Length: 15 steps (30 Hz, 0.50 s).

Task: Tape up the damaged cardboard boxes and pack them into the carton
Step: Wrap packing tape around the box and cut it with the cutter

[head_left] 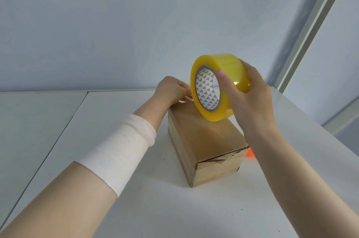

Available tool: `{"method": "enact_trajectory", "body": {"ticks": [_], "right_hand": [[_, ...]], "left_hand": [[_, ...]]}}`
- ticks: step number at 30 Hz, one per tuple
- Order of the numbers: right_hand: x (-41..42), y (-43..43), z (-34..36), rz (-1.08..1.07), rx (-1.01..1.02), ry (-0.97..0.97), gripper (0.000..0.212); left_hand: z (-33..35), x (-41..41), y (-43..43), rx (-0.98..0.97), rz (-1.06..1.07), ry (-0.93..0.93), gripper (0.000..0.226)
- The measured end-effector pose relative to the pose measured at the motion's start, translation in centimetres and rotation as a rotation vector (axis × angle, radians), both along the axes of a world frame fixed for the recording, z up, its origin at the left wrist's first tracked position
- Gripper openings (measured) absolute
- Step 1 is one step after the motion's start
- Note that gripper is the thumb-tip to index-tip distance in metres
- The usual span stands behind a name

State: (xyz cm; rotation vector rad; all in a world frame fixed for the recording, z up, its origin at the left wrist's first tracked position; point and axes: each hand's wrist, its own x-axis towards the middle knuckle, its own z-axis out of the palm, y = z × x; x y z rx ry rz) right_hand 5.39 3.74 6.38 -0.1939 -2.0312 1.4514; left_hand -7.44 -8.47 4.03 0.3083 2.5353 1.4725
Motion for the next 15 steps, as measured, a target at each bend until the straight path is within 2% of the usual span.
{"method": "enact_trajectory", "body": {"ticks": [6, 9, 12, 15], "right_hand": [[-0.17, -0.37, 0.31, -0.009, 0.029, -0.022, 0.061], [-0.17, -0.24, 0.39, -0.002, 0.036, -0.042, 0.062], [-0.17, -0.22, 0.53, 0.006, 0.022, -0.043, 0.063], [-0.10, -0.31, 0.52, 0.017, 0.019, -0.042, 0.063]], "left_hand": [[-0.15, 0.31, 0.07, -0.049, -0.025, -0.005, 0.011], [-0.34, 0.00, 0.11, -0.132, -0.027, 0.046, 0.006], [-0.50, -0.18, 0.16, -0.270, -0.025, 0.152, 0.011], [-0.88, -0.20, -0.25, -0.352, -0.090, 0.089, 0.030]]}}
